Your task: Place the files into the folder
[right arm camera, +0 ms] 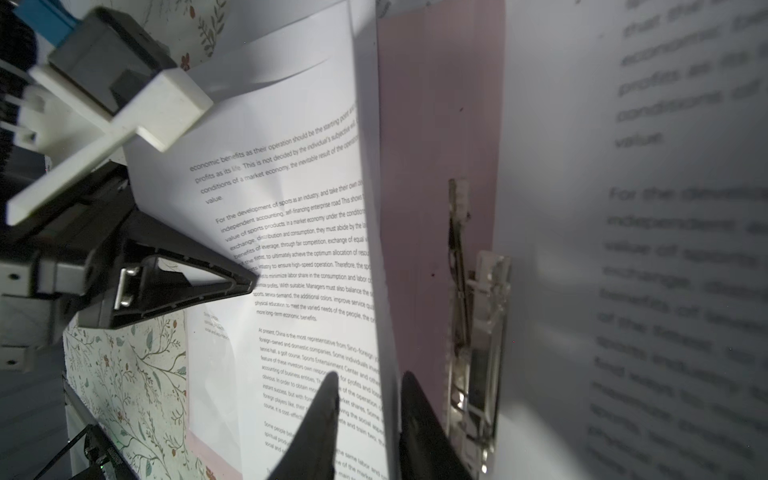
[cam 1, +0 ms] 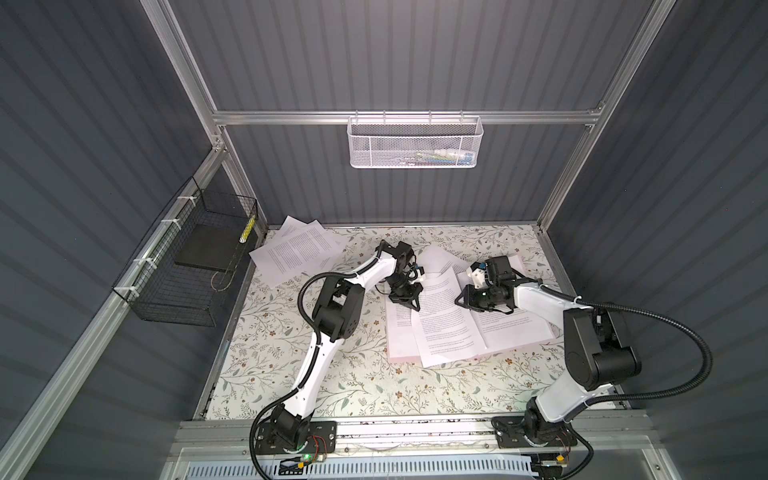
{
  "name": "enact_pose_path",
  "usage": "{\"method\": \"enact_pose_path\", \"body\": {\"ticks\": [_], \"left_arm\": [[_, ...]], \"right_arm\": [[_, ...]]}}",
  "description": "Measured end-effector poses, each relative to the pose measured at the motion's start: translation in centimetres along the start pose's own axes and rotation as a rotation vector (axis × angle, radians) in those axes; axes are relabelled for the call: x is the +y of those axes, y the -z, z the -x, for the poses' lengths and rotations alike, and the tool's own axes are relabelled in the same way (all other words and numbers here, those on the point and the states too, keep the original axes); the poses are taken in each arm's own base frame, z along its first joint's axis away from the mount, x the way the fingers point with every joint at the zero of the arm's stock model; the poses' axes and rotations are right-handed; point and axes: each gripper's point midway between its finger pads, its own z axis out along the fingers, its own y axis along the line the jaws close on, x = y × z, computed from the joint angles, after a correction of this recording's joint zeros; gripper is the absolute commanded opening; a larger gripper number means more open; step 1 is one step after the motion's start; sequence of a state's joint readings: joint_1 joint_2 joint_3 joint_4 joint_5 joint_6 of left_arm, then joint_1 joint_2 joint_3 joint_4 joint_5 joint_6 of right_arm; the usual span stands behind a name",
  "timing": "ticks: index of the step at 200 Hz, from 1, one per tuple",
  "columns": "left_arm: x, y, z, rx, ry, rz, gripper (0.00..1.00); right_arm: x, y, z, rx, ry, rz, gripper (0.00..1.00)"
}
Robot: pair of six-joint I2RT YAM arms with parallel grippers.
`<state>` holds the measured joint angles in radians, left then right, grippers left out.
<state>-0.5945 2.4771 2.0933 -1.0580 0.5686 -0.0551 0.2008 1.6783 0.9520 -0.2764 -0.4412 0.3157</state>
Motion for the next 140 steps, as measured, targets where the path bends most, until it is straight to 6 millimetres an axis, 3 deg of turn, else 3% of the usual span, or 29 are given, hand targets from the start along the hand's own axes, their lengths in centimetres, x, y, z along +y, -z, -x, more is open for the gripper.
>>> {"method": "enact_pose_path", "body": {"ticks": [48, 79, 95, 120, 140], "left_arm": [[0.0, 0.0, 0.0, 0.0, 0.0, -0.002, 0.0], [-0.1, 0.0, 0.0, 0.0, 0.0, -0.004, 0.0], [-0.1, 0.0, 0.0, -0.001, -0.001, -0.008, 0.01], [-0.4, 0.0, 0.2, -0.006, -0.005, -0.022, 0.17], [-1.2, 0.5, 0.5, -0.024, -0.009, -0.054, 0.5]], "right_arm": [[-0.1, -0.8, -0.4, 0.018, 0.021, -0.024, 0.17], [-0.1, -0.7, -0.3, 0.013, 0.025, -0.03, 0.0], [0.0, -0.6, -0.2, 0.008, 0.023, -0.03, 0.0], [0.8, 0.3, 0.4, -0.021, 0.035, -0.014, 0.0], [2.0, 1.9, 1.2, -0.067, 0.055, 0.013, 0.0]]}}
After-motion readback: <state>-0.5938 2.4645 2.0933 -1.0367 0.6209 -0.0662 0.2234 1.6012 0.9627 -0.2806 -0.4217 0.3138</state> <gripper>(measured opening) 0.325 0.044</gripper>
